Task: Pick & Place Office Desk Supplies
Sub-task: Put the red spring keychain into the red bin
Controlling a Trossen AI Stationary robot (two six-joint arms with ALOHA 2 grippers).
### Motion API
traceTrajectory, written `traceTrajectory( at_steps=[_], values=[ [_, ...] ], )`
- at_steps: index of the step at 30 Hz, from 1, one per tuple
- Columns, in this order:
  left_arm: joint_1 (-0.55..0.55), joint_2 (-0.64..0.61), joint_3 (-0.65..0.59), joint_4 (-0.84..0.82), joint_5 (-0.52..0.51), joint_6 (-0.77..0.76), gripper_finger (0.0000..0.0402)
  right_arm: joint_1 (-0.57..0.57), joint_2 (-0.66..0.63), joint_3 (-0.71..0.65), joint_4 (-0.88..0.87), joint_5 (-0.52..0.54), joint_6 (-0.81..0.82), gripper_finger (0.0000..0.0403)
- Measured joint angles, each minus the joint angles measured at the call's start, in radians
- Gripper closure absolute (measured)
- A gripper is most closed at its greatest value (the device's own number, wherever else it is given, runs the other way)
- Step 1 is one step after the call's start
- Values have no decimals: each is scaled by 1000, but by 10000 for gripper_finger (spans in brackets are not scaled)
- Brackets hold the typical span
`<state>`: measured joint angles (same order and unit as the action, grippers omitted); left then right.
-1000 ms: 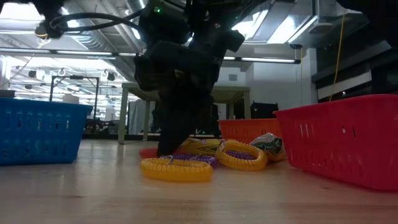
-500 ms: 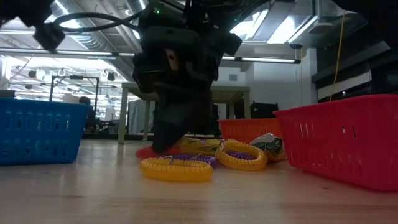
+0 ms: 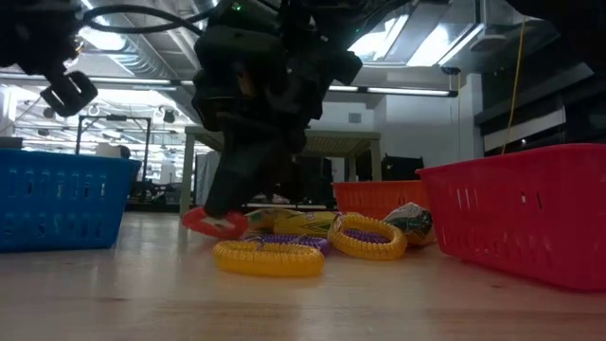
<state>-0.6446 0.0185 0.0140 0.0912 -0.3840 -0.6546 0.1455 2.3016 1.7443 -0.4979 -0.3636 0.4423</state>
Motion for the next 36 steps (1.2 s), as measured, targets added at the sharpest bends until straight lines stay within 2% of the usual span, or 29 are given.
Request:
traceTrajectory(
  at_steps=[9, 15, 19, 23, 26, 36],
  values=[
    [20, 1, -1, -23, -3, -23, 376, 8, -2, 0, 3, 25, 21, 401],
    [20, 4, -2, -23, -31, 1, 371, 52, -51, 0, -19, 30, 49, 401],
    [20, 13, -2, -24, -28, 37, 370, 80, -119, 1, -55, 74, 71, 401],
    [19, 14, -3, -28, 14, 48, 370, 116, -187, 2, -201, 151, 73, 401],
    [19, 14, -3, -29, 22, 48, 370, 153, -219, 1, -301, 189, 73, 401],
    [19, 14, -3, -21, 22, 48, 370, 245, -288, 2, -441, 350, 161, 402]
  ],
)
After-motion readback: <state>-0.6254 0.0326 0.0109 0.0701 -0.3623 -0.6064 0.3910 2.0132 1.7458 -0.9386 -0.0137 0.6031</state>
